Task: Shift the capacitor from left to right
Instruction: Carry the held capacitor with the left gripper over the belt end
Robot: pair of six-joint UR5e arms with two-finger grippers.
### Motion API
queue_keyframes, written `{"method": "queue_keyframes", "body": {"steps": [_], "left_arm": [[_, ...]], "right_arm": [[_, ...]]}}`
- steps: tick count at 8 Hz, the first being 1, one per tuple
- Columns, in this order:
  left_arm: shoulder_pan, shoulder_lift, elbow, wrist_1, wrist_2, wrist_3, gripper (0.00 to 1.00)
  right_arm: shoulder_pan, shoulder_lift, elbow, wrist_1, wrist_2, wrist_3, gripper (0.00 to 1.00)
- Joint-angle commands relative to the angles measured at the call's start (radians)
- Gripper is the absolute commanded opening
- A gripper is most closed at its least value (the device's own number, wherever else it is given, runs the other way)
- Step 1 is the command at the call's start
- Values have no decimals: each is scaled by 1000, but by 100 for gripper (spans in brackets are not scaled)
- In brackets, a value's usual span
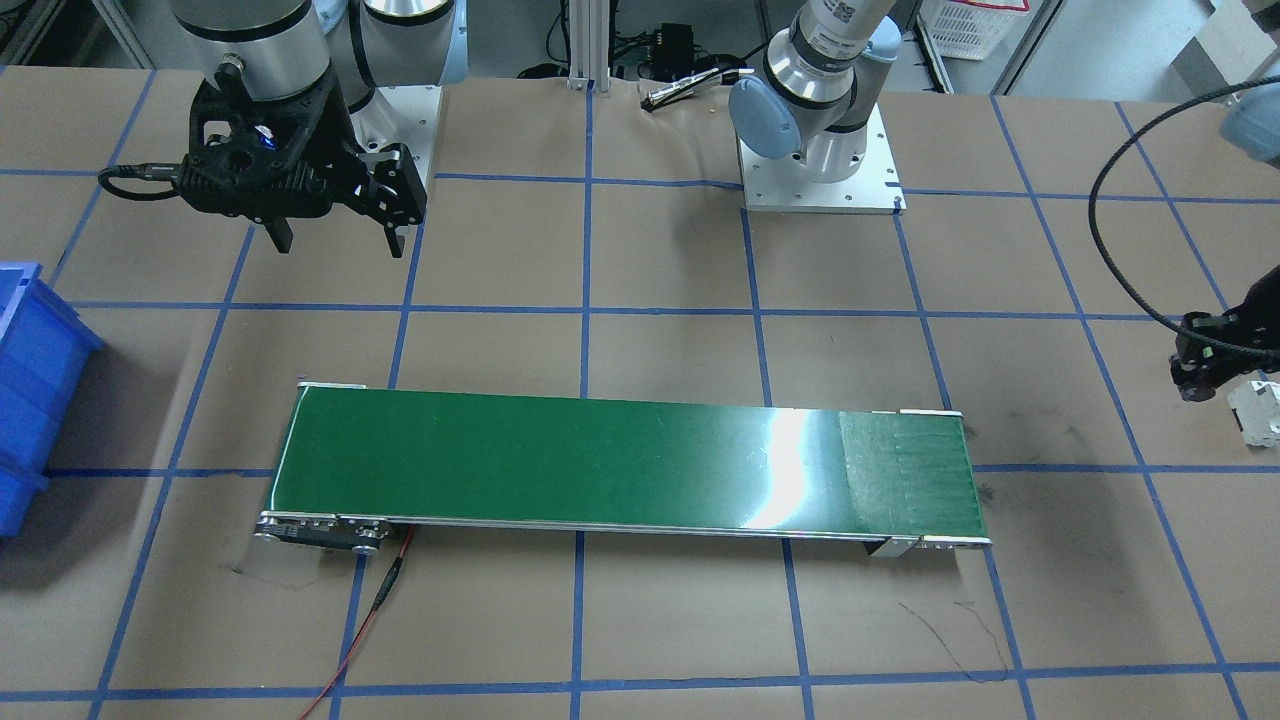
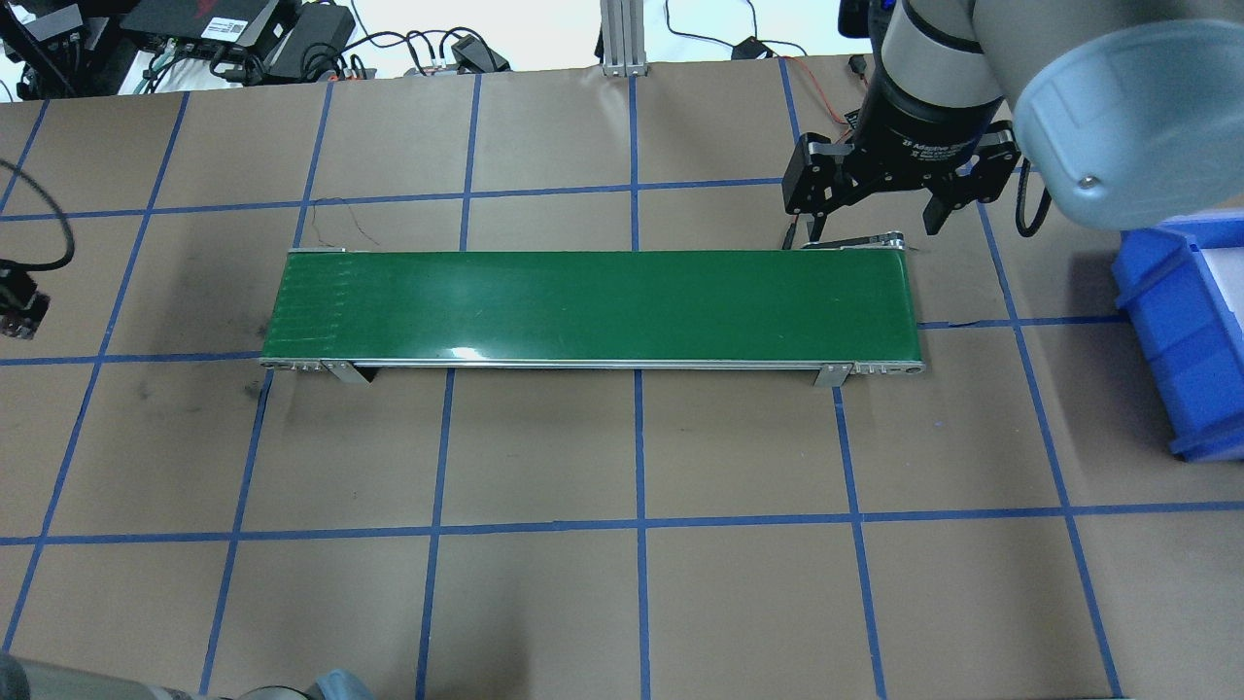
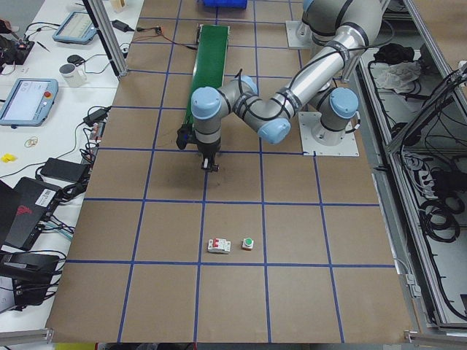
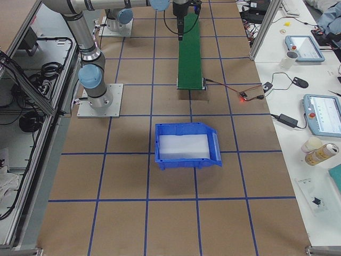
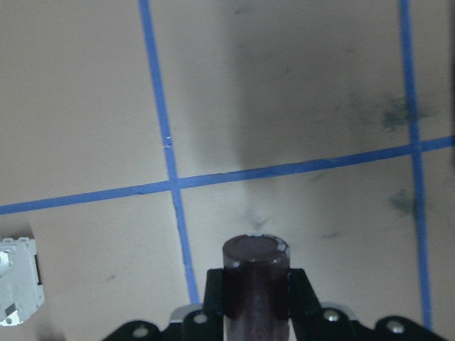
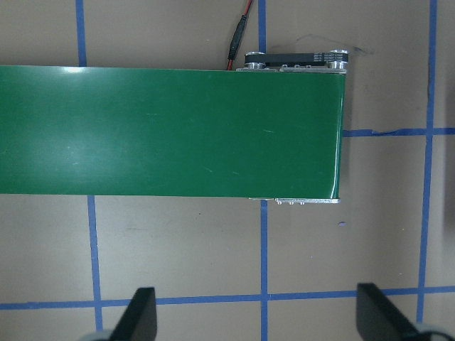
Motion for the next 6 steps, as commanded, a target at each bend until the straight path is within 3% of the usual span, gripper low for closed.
{"method": "queue_keyframes", "body": {"steps": [1, 6], "left_arm": [[-240, 66, 1, -54, 2, -255, 0], [-383, 6, -5, -42, -6, -383, 0]], "right_arm": [[0, 0, 0, 0, -4, 0, 100], [0, 0, 0, 2, -6, 0, 100]]}}
